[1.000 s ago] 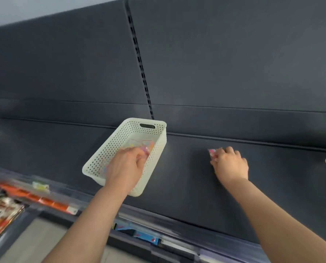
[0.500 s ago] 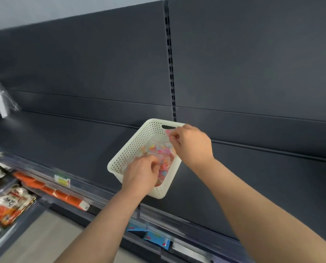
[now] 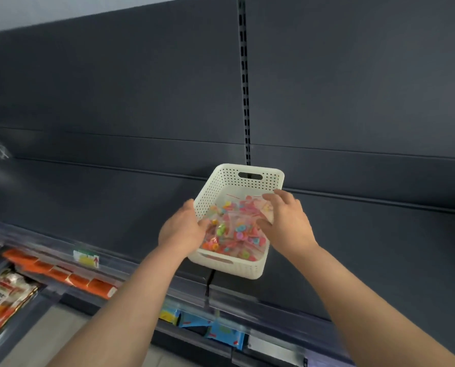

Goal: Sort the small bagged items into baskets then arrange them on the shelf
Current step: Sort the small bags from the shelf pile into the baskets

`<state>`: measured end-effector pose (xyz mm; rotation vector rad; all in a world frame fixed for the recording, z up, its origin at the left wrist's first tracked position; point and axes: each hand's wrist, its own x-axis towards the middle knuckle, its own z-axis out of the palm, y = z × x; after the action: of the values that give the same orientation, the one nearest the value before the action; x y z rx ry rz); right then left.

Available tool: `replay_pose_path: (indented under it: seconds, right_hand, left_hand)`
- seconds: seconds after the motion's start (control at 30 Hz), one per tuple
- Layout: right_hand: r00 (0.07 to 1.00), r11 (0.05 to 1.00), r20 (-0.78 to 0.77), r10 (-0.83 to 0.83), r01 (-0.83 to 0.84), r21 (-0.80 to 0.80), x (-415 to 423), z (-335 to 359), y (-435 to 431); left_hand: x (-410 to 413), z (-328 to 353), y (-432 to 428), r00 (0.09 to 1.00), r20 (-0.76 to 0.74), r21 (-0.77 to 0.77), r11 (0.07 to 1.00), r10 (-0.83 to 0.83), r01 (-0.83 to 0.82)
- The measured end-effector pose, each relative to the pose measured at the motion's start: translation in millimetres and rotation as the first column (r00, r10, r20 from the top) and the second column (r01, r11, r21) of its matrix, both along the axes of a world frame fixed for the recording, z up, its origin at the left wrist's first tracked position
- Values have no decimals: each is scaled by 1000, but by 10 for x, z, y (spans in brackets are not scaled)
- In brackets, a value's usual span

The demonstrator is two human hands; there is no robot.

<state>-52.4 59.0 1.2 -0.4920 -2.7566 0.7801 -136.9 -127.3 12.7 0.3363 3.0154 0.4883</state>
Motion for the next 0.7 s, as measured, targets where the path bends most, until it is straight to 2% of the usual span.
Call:
replay_pose_path:
  seconds: [0.07,0.17,0.37,0.47,0.57,0.7]
  right_hand:
    - [998,995,16,-53,54,-87,128,12,211]
    - [996,993,52,-69,74,-96,339,69,538]
    - [990,992,131,-53,67,-104,613,118,866]
    - [987,965,159,-3,45,-259,716,65,876]
    - [997,895,73,15,19,-445,809,-39,805]
    - [1000,809,-4,6,-7,-588,860,-35,819]
  left_hand:
    - [144,-29,159,997,63,60,997,-48,44]
    - [412,-51,443,986,119,69,992,-116,109]
    - [700,-159,760,995,89,153,987,-53,39]
    - [785,-121,819,994,102,190,982,-32,12]
    - [842,-86,849,991,131,246,968,13,-46]
    - [1015,-57,956,971,227,459,872,70,-170]
